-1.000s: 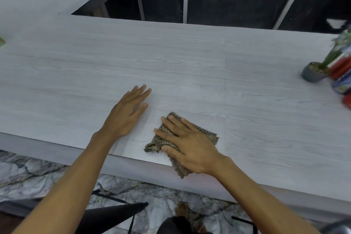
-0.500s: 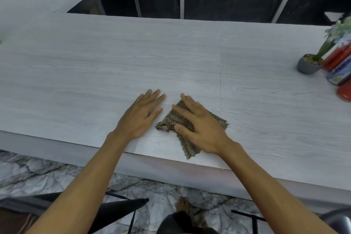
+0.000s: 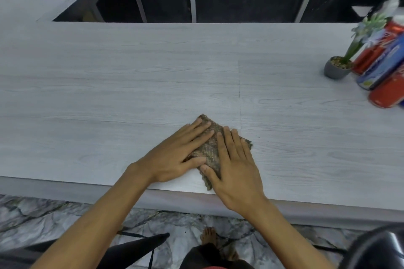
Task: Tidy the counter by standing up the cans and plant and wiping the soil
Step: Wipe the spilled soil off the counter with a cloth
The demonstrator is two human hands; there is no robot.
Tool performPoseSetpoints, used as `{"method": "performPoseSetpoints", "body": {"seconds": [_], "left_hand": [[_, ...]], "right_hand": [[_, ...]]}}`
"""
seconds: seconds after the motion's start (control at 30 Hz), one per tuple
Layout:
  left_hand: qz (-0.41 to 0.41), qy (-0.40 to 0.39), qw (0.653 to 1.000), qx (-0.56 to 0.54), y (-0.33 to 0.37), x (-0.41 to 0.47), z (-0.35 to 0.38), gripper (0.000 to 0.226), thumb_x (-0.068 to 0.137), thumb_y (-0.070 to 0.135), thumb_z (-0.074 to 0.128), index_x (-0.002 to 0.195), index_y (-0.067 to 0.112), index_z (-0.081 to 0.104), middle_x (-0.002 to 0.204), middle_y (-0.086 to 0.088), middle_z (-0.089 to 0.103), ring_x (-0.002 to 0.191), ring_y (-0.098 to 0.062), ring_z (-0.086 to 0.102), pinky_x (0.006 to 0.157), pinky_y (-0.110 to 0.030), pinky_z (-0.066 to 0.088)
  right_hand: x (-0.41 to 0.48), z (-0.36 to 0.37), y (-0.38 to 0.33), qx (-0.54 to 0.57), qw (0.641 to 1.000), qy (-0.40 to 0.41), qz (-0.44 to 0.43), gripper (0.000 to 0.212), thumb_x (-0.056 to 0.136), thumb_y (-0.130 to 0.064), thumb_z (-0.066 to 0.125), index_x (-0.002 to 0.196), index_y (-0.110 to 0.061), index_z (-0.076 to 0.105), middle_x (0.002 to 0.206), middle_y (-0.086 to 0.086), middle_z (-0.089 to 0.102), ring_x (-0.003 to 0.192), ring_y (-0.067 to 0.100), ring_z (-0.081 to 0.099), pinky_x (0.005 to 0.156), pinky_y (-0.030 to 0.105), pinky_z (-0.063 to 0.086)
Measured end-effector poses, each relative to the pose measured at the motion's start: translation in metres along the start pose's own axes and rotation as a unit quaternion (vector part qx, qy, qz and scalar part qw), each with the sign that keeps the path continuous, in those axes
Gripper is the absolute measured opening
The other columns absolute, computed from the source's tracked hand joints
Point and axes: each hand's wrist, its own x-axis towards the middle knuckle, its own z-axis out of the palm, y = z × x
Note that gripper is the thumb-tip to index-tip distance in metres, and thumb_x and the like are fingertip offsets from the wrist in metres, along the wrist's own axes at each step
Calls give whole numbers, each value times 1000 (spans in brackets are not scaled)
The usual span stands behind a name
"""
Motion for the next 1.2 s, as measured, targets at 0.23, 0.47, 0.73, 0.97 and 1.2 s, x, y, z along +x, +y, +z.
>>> {"method": "performPoseSetpoints", "body": {"seconds": [0.23,0.47,0.73,0.97,1.2], "left_hand": [[-12,21,1000,5,17,-7,16,68,97,57,30,154,25,9,161,12,-4,147,-5,-10,121,-28,1],[-8,93,995,-28,48,-17,43,63,98,55,31,151,21,24,161,5,14,148,-8,5,120,-25,9],[-7,249,957,-146,90,-13,70,36,88,32,58,121,18,65,124,9,60,121,-3,49,105,-18,36],[49,237,954,-180,132,20,80,33,86,28,58,118,24,62,113,22,53,107,-1,52,96,-10,37],[161,170,954,-189,188,75,104,31,87,25,58,116,15,67,113,12,57,107,-7,53,95,-12,39]], "right_hand": [[-7,-11,24,-6,998,-16,-63,74,96,-62,20,152,-15,10,160,1,5,148,12,-3,120,32,0],[-31,-13,34,21,997,30,-71,63,94,-52,35,142,-11,43,149,3,40,142,15,28,117,28,13],[-70,-22,53,102,987,106,-67,41,89,-35,48,121,-15,64,126,0,64,124,10,48,112,24,26],[-109,-48,83,136,981,134,-21,40,91,-30,48,122,-10,63,120,5,66,116,10,49,110,17,24],[-177,-72,121,136,966,193,102,40,93,-33,47,126,-16,59,122,0,64,116,8,49,103,12,31]]}}
